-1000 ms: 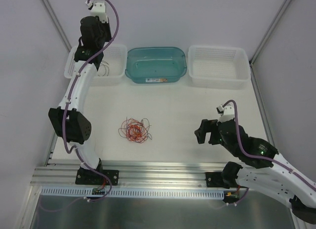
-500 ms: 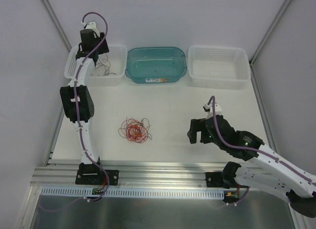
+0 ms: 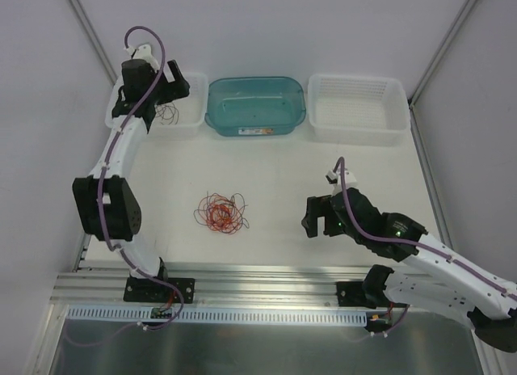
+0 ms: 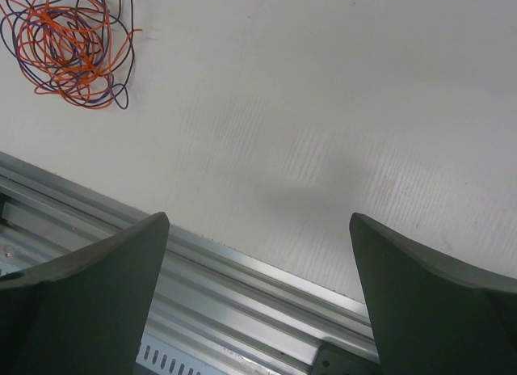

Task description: Untangle the cables

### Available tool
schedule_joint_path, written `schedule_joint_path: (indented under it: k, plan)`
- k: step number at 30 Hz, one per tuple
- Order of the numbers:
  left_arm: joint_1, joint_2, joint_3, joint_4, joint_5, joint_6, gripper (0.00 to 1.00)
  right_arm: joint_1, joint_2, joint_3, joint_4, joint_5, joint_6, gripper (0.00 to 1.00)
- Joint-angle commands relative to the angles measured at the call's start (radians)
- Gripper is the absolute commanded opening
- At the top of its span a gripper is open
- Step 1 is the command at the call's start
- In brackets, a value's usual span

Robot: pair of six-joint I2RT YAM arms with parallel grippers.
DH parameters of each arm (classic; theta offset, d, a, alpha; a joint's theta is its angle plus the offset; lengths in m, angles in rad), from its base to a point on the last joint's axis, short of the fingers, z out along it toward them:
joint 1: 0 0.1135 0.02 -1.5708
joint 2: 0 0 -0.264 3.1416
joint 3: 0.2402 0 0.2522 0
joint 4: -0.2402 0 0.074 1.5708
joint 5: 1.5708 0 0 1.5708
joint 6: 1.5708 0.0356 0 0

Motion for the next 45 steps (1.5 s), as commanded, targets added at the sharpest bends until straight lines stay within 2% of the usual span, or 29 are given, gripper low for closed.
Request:
schedule_joint_path:
  k: [1,7,14,18,21,25,30,35,41,45]
  plan:
    - [-0.032,-0.223,-0.186,0.032,0.041,-0.059,0.99,0.013,0.041,0.026,0.047,-0.033,-0.002,1.00]
    - [-0.078,-0.574,-0.537,-0.023,0.107,-0.160,0.99,0.021,0.149,0.042,0.160,-0.071,-0.012,0.99]
    - [-0.136,-0.945,-0.825,-0.232,0.213,-0.166,0.99,0.068,0.258,0.060,0.254,-0.070,-0.009,0.97]
    - [-0.275,-1.071,-0.994,-0.240,0.175,-0.230,0.99,0.110,0.283,0.030,0.298,-0.030,0.030,0.97]
    - [-0.346,-1.117,-1.096,-0.235,0.070,-0.284,0.99,0.151,0.283,-0.003,0.324,-0.001,0.063,0.97]
    - [-0.438,-1.125,-1.217,-0.174,-0.021,-0.356,0.98,0.208,0.301,-0.018,0.329,0.047,0.102,0.96]
    - [-0.492,-1.038,-1.241,-0.120,-0.106,-0.378,0.95,0.286,0.343,0.016,0.300,0.122,0.113,0.96]
    - [-0.529,-0.958,-1.262,-0.019,-0.155,-0.402,0.89,0.308,0.383,0.048,0.274,0.151,0.113,0.96]
    - [-0.590,-0.852,-1.284,0.052,-0.181,-0.427,0.76,0.312,0.410,0.051,0.294,0.154,0.123,0.96]
    - [-0.647,-0.799,-1.279,0.076,-0.215,-0.433,0.61,0.312,0.424,0.051,0.314,0.151,0.126,0.96]
